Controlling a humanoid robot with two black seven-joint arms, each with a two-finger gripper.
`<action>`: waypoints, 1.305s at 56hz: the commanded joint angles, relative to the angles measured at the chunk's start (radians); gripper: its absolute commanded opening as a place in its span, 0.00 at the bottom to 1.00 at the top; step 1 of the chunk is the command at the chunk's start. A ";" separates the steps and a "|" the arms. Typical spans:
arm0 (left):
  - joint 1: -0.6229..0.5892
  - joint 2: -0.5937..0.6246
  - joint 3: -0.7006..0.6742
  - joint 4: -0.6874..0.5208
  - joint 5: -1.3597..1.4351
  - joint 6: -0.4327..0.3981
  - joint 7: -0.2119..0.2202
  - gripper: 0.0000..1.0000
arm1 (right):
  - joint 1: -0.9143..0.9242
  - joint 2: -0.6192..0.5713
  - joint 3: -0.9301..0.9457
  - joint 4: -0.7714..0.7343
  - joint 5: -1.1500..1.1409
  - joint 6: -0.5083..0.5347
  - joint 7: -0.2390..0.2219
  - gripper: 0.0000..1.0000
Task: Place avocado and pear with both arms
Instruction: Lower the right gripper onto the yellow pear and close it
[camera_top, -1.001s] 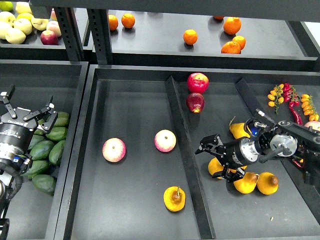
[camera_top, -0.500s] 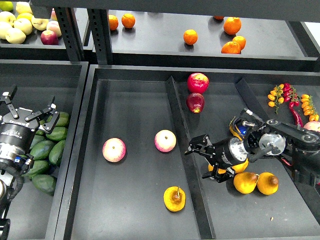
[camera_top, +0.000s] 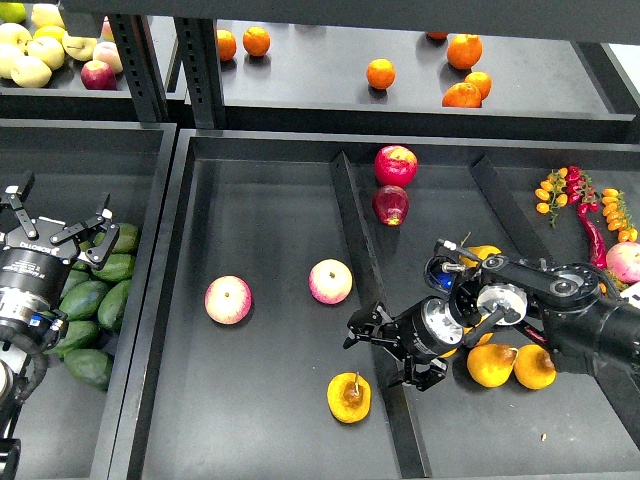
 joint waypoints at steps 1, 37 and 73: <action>0.000 0.000 0.000 0.000 0.000 0.000 0.000 1.00 | -0.014 0.005 -0.011 0.000 0.000 0.000 0.000 1.00; 0.008 0.000 0.002 -0.028 0.000 0.000 0.009 1.00 | -0.066 0.036 -0.014 -0.024 -0.043 0.000 0.000 0.98; 0.012 0.000 0.020 -0.037 0.000 0.000 0.009 1.00 | -0.110 0.060 0.013 -0.106 -0.120 0.000 0.000 0.46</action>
